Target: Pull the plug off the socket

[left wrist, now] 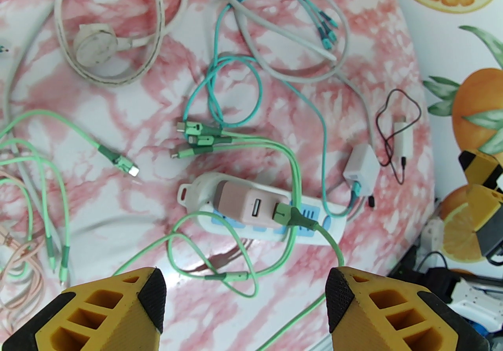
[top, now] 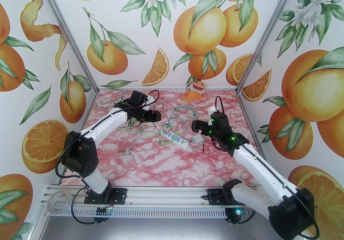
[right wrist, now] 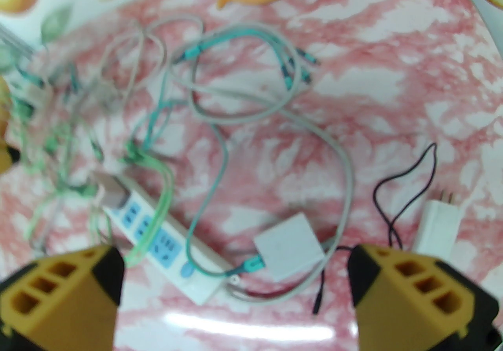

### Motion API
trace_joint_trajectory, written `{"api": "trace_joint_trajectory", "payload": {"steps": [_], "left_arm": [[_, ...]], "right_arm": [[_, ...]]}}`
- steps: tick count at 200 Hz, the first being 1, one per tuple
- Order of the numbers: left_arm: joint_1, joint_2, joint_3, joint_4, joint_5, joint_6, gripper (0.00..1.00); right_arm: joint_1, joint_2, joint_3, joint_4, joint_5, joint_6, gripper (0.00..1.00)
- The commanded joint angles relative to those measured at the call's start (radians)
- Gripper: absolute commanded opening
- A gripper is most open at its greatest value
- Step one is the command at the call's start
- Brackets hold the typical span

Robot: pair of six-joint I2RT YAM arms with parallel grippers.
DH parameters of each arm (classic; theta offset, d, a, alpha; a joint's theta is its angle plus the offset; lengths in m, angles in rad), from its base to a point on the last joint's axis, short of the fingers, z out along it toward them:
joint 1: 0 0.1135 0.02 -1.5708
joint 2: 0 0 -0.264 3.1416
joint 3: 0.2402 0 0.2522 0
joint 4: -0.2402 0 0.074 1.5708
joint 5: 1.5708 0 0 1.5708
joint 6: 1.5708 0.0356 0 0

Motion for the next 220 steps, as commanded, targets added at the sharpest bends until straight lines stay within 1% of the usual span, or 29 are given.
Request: {"api": "trace_joint_trajectory", "payload": {"steps": [1, 22, 43, 59, 67, 73, 77, 78, 80, 82, 86, 99, 108, 115, 122, 124, 135, 154, 160, 177, 192, 220], "left_arm": [[-0.027, -0.085, -0.032, 0.004, -0.017, -0.023, 0.68], [-0.082, -0.124, -0.066, 0.036, -0.077, -0.097, 0.66], [-0.151, -0.153, -0.09, 0.034, -0.198, -0.174, 0.66], [-0.195, -0.179, -0.113, 0.03, -0.287, -0.266, 0.62], [-0.221, -0.189, -0.124, 0.028, -0.331, -0.307, 0.62], [-0.244, -0.195, -0.126, 0.024, -0.361, -0.336, 0.61], [-0.26, -0.197, -0.125, 0.021, -0.382, -0.354, 0.6], [-0.263, -0.197, -0.124, 0.02, -0.386, -0.359, 0.6], [-0.272, -0.198, -0.123, 0.018, -0.396, -0.369, 0.59], [-0.28, -0.197, -0.123, 0.016, -0.406, -0.378, 0.59], [-0.298, -0.197, -0.119, 0.013, -0.423, -0.397, 0.58], [-0.358, -0.184, -0.104, 0.003, -0.472, -0.454, 0.57], [-0.395, -0.166, -0.092, -0.004, -0.495, -0.493, 0.55], [-0.417, -0.149, -0.085, -0.002, -0.531, -0.518, 0.55], [-0.435, -0.129, -0.077, -0.002, -0.549, -0.546, 0.55], [-0.438, -0.124, -0.075, -0.002, -0.552, -0.555, 0.55], [-0.456, -0.089, -0.062, 0.011, -0.554, -0.583, 0.55], [-0.48, -0.015, -0.01, 0.007, -0.571, -0.616, 0.54], [-0.484, 0.013, 0.01, 0.001, -0.578, -0.623, 0.54], [-0.483, 0.087, 0.064, -0.005, -0.594, -0.636, 0.54], [-0.478, 0.146, 0.117, -0.03, -0.626, -0.64, 0.53], [-0.454, 0.231, 0.19, -0.094, -0.677, -0.668, 0.52]], "right_arm": [[0.11, 0.11, 0.061, -0.016, 0.041, -0.063, 1.0], [0.155, 0.147, 0.052, 0.029, 0.025, -0.098, 1.0], [0.158, 0.152, 0.008, 0.121, -0.019, -0.121, 1.0], [0.156, 0.161, -0.005, 0.145, -0.026, -0.132, 0.98], [0.149, 0.171, -0.009, 0.147, -0.033, -0.138, 0.92], [0.141, 0.181, -0.012, 0.147, -0.047, -0.137, 0.89], [0.133, 0.189, -0.015, 0.144, -0.059, -0.134, 0.84], [0.13, 0.191, -0.016, 0.144, -0.065, -0.131, 0.8], [0.127, 0.194, -0.018, 0.145, -0.068, -0.13, 0.8], [0.123, 0.198, -0.018, 0.144, -0.078, -0.127, 0.75], [0.113, 0.206, -0.022, 0.144, -0.102, -0.12, 0.71], [0.08, 0.233, -0.038, 0.154, -0.173, -0.105, 0.64], [0.061, 0.241, -0.058, 0.168, -0.187, -0.09, 0.54], [0.041, 0.245, -0.076, 0.184, -0.194, -0.073, 0.51], [0.02, 0.244, -0.101, 0.21, -0.212, -0.055, 0.44], [0.009, 0.242, -0.112, 0.222, -0.223, -0.047, 0.42], [-0.014, 0.237, -0.143, 0.251, -0.241, -0.025, 0.38], [-0.022, 0.252, -0.156, 0.263, -0.254, -0.031, 0.37], [-0.024, 0.261, -0.157, 0.26, -0.249, -0.032, 0.36], [-0.026, 0.28, -0.163, 0.27, -0.249, -0.024, 0.32], [-0.027, 0.285, -0.17, 0.283, -0.255, -0.014, 0.32], [-0.028, 0.283, -0.185, 0.287, -0.225, -0.008, 0.29]]}}
